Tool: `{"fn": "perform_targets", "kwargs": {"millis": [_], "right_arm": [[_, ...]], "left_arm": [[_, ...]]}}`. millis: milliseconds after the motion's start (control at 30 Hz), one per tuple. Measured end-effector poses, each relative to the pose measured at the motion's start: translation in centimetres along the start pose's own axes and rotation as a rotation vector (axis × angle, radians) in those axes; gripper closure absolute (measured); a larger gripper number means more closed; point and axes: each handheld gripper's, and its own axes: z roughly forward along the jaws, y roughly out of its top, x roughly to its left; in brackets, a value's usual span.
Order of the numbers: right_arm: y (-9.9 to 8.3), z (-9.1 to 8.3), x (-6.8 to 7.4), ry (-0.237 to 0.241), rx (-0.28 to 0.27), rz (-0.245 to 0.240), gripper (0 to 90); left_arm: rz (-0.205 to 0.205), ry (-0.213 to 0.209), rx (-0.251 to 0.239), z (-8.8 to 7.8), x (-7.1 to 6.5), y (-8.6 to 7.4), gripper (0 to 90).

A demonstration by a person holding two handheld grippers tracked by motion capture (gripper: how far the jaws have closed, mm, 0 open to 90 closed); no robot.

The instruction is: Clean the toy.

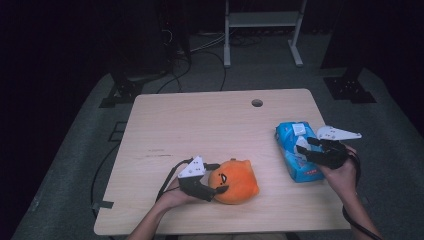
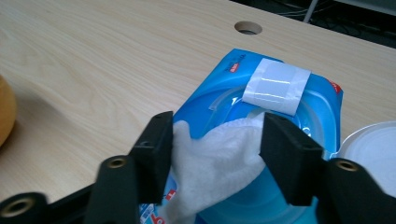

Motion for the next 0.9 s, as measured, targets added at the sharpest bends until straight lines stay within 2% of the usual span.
{"fn": "perform_targets", "kwargs": {"millis": [67,100,133,167,267,367,567,767,900], "right_arm": [[-0.1,0.2,-0.1,0.0,0.003,0.012,53.7],[-0.1,0.2,-0.1,0.0,0.003,0.012,53.7],[-0.1,0.2,0.1,-0.009,-0.002,0.016,61.4],[-0.1,0.2,0.1,-0.009,-0.002,0.016,61.4],[-0.3,0.3,0.2,-0.023,0.022,0.024,74.4],[-0.4,0.2,0.0,-0.029,0.035,0.042,82.5],[-0.4,-0.3,-0.5,-0.014,0.031,0.09,85.2],[0.6,-1.5,-0.6,0.042,-0.022,0.137,85.7],[1.5,-2.3,-0.3,0.064,-0.051,0.134,85.8]], "left_arm": [[-0.003,0.002,-0.001,0.0,0.0,0.0,20.7],[-0.003,0.002,-0.001,0.0,0.0,0.0,20.7],[0.0,0.003,-0.001,0.0,-0.1,-0.1,20.7],[0.001,0.004,-0.001,0.0,-0.1,-0.1,20.7],[-0.005,0.006,-0.002,0.0,-0.2,-0.1,20.5],[-0.01,0.007,-0.005,0.0,-0.2,-0.1,20.4],[-0.013,0.003,-0.01,0.0,-0.1,-0.2,20.3],[-0.011,0.004,-0.008,0.0,-0.1,-0.3,20.2],[-0.01,0.007,-0.006,0.0,-0.1,-0.2,20.2]]}}
